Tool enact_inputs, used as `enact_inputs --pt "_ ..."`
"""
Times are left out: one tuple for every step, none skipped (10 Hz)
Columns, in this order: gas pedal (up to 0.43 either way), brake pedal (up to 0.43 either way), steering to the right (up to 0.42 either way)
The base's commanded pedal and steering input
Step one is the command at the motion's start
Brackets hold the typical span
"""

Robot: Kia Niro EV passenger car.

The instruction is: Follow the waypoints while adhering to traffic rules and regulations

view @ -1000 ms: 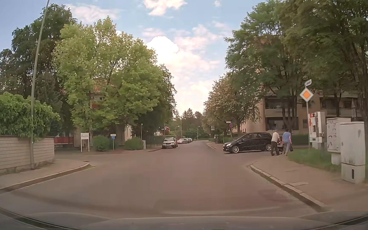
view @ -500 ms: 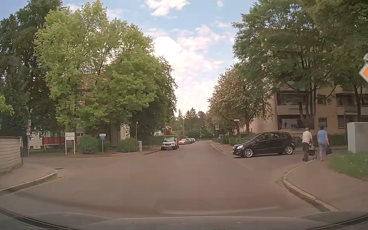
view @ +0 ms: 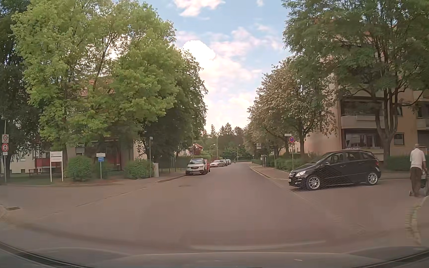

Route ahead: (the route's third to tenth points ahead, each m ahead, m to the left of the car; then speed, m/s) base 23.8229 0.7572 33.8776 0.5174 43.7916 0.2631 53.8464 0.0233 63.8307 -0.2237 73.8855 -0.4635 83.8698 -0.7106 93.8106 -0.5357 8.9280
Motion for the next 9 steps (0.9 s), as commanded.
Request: enact_inputs --pt "0.177 0.018 0.001" --pt "0.157 0.018 0.002" --pt "0.150 0.024 0.003" --pt "0.150 0.018 0.005" --pt "0.150 0.018 0.006" --pt "0.150 0.018 0.012" --pt "0.138 0.018 0.015" --pt "0.138 0.018 0.016" --pt "0.130 0.024 0.016"
